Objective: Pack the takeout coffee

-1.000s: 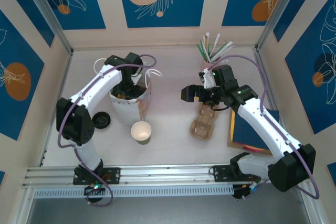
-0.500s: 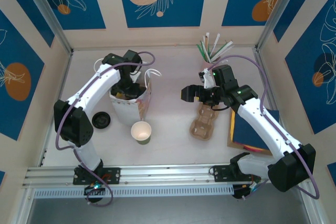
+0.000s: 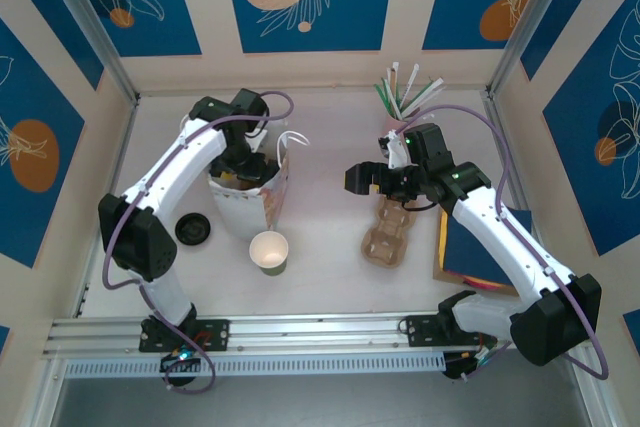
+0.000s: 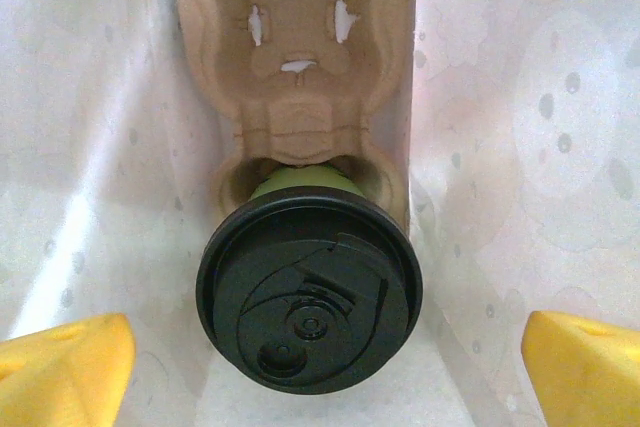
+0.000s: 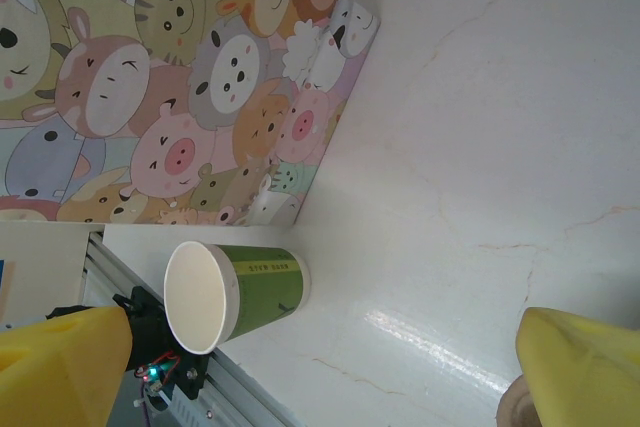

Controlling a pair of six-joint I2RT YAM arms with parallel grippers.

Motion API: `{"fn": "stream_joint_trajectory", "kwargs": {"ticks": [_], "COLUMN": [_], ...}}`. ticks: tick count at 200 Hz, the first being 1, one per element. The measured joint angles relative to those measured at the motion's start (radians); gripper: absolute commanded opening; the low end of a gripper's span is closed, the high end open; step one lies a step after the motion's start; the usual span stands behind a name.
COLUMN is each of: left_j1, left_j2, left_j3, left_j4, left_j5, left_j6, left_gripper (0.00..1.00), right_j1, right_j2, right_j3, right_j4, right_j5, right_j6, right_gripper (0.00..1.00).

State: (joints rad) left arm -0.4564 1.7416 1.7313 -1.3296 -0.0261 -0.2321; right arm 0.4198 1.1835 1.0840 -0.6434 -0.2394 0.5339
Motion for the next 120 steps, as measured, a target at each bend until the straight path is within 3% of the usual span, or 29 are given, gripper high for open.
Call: {"fn": "stream_joint_trajectory", "kwargs": {"ticks": [120], "left_j1": [-0.008], "left_j2": [-0.028], "left_j3": [0.050], "left_j4": [-0.026], "left_j5": [0.000], "left_j6": [-0.006], "left_gripper": [0.99], "right_j1": [0.000], "right_j2": [0.014], "right_j3": [0.029], "right_j4": [0.016], "right_j5": [0.000], "right_j6": [0.000], "right_gripper": [0.99]}}
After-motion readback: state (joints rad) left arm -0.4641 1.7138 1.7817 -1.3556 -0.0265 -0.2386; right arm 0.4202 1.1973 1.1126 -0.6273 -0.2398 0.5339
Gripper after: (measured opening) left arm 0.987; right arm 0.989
